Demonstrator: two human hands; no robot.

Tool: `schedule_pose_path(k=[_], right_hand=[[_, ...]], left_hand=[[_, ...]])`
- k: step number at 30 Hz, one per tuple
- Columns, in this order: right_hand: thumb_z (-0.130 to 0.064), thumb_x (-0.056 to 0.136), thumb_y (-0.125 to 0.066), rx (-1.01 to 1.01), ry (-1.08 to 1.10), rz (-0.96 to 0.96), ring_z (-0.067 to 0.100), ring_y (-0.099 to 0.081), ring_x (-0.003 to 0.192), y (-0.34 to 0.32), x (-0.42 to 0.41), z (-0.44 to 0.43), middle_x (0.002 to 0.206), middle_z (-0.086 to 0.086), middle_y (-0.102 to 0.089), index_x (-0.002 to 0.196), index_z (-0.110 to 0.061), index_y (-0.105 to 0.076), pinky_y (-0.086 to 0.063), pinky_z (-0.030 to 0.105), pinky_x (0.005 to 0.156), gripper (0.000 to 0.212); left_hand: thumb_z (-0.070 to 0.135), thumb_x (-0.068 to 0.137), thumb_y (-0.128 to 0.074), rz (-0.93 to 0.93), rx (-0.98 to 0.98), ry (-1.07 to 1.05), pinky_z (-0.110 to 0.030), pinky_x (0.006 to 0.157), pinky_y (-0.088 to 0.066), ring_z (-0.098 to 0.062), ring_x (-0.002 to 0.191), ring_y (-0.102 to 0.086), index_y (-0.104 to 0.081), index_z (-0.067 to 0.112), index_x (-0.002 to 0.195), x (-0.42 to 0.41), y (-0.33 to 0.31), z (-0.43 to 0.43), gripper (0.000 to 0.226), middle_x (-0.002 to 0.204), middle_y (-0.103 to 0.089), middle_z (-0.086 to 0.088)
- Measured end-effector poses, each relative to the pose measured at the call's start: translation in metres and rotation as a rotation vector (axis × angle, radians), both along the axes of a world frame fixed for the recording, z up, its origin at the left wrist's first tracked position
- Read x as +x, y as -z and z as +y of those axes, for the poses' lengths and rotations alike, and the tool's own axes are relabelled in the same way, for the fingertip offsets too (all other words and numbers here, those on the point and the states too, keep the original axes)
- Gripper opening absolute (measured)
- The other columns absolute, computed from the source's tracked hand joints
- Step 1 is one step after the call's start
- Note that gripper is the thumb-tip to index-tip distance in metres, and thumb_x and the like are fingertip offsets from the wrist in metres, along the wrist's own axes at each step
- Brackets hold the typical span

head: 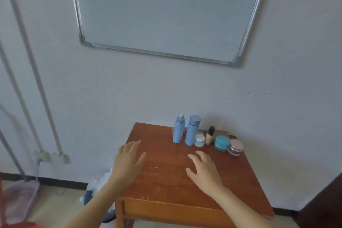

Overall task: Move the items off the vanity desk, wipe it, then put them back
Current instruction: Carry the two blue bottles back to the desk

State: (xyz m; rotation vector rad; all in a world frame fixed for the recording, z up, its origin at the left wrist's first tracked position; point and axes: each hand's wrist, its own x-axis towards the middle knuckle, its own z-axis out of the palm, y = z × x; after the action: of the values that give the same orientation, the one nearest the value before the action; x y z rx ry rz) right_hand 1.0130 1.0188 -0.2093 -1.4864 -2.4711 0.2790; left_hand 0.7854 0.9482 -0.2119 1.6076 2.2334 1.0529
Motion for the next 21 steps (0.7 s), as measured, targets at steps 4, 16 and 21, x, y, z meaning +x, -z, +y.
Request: schedule_pose_path(k=[4, 16, 21], right_hand=[[-0.036, 0.093, -0.048, 0.033, 0.088, 0.032, 0.016, -0.029, 0.133, 0.002, 0.022, 0.054, 0.144, 0.0, -0.031, 0.138, -0.02, -0.037, -0.03, 0.029, 0.106, 0.049], [-0.022, 0.088, -0.058, -0.066, 0.107, 0.315, 0.017, -0.045, 0.115, 0.012, 0.034, 0.21, 0.128, 0.003, -0.04, 0.13, -0.016, -0.046, -0.036, 0.021, 0.091, 0.044], [-0.01, 0.084, -0.061, -0.093, 0.1, 0.456, 0.011, -0.041, 0.114, 0.036, 0.024, 0.231, 0.116, -0.006, -0.037, 0.126, -0.01, -0.048, -0.023, 0.009, 0.089, 0.043]], left_hand=[[0.034, 0.094, -0.042, -0.021, -0.048, 0.043, -0.036, 0.11, -0.024, -0.017, 0.135, -0.021, -0.033, 0.02, 0.139, 0.007, 0.012, 0.051, 0.048, 0.144, -0.034, 0.0], [0.031, 0.092, -0.048, -0.131, -0.077, 0.059, -0.037, 0.107, -0.029, -0.02, 0.134, -0.027, -0.032, 0.02, 0.139, 0.041, 0.004, 0.22, 0.051, 0.145, -0.033, -0.002], [0.03, 0.09, -0.053, -0.24, -0.111, 0.043, -0.031, 0.098, -0.038, -0.016, 0.124, -0.041, -0.037, 0.02, 0.136, 0.054, 0.038, 0.238, 0.049, 0.139, -0.04, -0.001]])
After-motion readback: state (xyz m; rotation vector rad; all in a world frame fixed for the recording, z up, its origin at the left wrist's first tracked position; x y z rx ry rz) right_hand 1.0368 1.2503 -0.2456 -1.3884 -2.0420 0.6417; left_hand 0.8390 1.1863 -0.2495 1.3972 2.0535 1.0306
